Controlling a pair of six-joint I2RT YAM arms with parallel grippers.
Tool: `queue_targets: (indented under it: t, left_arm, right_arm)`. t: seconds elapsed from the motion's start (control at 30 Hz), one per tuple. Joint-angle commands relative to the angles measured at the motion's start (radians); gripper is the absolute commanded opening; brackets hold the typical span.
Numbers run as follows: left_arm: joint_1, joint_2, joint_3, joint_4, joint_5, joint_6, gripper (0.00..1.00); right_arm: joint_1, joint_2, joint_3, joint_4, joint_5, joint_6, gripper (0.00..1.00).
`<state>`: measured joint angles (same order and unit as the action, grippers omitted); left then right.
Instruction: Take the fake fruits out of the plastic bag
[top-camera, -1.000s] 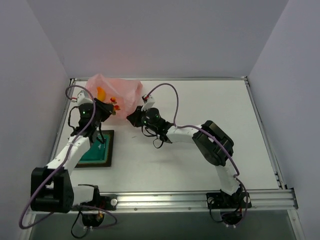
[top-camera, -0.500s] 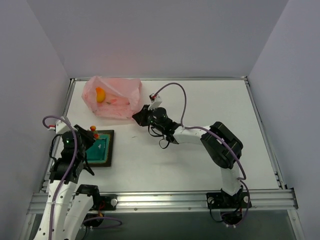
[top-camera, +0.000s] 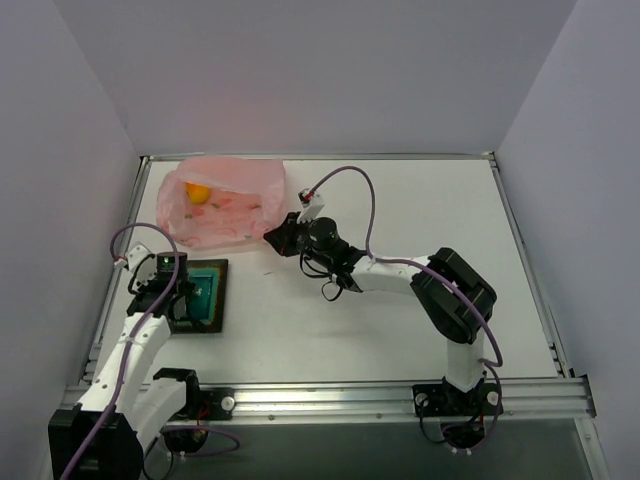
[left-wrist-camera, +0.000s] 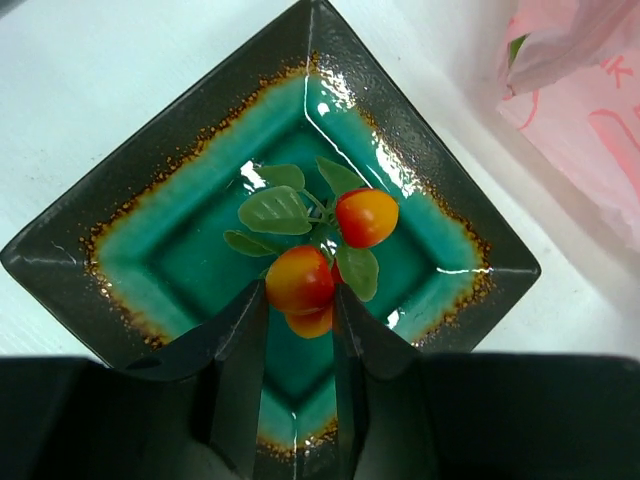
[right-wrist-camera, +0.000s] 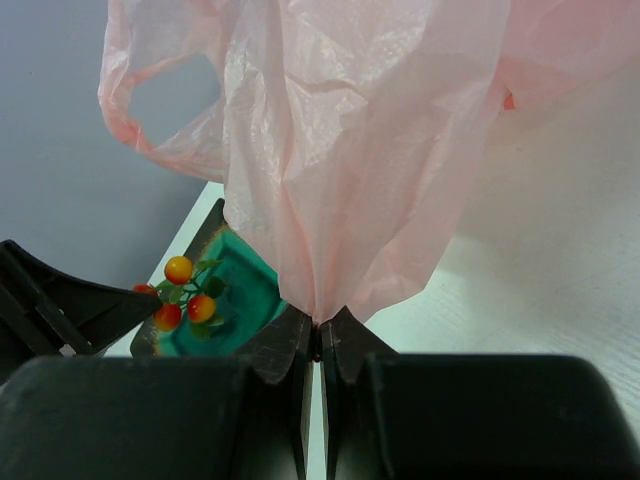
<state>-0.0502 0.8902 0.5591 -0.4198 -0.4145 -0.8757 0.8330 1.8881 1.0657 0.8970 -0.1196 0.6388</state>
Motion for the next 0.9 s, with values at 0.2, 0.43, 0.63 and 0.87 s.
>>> queue_targets:
  t: [0.2,0.43,0.63,0.87]
  left_arm:
    - [0.007,-0.149,0.004,0.013,-0.038,-0.037,0.97]
    - [-0.013,-0.293,0.024,-0.007,0.245,0.070,0.84]
    - [-0.078,-0.113,0.116,0.131,0.345,0.104,0.51]
    - [-0.138,0.250,0.277,0.334,0.338,0.133,0.38]
  right_arm:
    - [0.009,-0.072,0.005,0.011,-0.011,-0.018,0.00]
    - [0.031,-0.113,-0.024,-0.015,0.000,-0.036,0.00]
    - [0.051,-0.145,-0.053,-0.038,0.026,-0.041,0.00]
    - [0.061,-0.211,-0.104,-0.069,0.037,-0.062,0.00]
